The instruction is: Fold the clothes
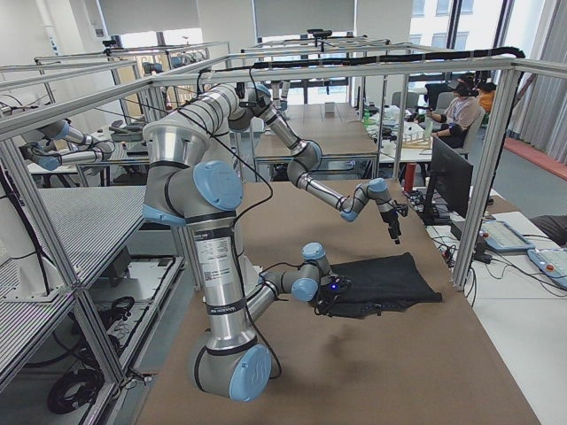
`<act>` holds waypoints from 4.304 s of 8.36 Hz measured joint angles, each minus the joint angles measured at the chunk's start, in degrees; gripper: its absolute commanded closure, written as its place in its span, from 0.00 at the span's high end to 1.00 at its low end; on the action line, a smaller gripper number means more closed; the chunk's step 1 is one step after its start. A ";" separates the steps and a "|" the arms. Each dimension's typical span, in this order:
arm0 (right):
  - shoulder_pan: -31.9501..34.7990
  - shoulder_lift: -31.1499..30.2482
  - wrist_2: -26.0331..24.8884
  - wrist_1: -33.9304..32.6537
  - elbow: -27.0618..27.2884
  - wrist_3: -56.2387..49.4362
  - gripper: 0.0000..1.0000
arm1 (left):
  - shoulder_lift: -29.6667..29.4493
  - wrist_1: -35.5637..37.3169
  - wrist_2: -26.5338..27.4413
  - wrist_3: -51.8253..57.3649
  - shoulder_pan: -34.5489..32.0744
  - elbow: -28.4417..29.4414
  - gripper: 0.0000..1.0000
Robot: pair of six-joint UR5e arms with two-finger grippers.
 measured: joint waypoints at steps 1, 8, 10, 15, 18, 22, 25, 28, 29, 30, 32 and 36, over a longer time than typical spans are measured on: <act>-1.33 0.82 -1.68 0.44 -1.17 1.83 0.74 | 0.02 0.00 0.00 -0.04 0.02 -0.02 0.95; -8.39 1.56 -10.87 1.76 -3.07 6.06 0.23 | 0.50 -0.01 0.00 -0.11 0.02 -0.03 0.95; -8.72 1.60 -11.23 2.28 -3.44 7.71 0.00 | 0.71 -0.07 0.00 -0.13 -0.01 -0.03 0.95; -9.26 1.44 -11.15 2.45 -0.53 8.15 0.00 | 0.87 -0.18 0.00 -0.16 -0.03 -0.12 0.95; -14.10 -3.47 -11.90 2.50 6.21 7.65 0.00 | 1.48 -0.18 0.00 -0.30 0.09 -1.17 0.95; -16.32 -7.57 -13.73 2.54 9.00 3.34 0.92 | 2.10 -0.18 -0.16 -0.43 0.25 -1.89 0.95; -15.13 -7.15 -13.23 -1.06 13.90 -3.60 0.94 | 2.08 -0.18 -0.18 -0.43 0.30 -1.96 0.95; -13.54 -0.44 -12.27 -11.45 15.43 -13.61 0.93 | 2.05 -0.18 -0.17 -0.43 0.32 -1.91 0.95; -13.59 3.04 -12.35 -15.77 14.69 -18.43 0.92 | 2.08 -0.18 -0.17 -0.43 0.34 -1.89 0.95; -13.75 5.94 -12.73 -18.85 13.69 -24.54 0.91 | 2.10 -0.18 -0.18 -0.43 0.36 -1.89 0.95; -15.64 8.59 -15.87 -21.33 11.89 -40.60 0.85 | 2.26 -0.18 -0.18 -0.51 0.38 -1.91 0.95; -19.17 10.33 -18.39 -21.84 10.71 -66.88 0.69 | 2.45 -0.22 -0.18 -0.95 0.39 -1.96 0.95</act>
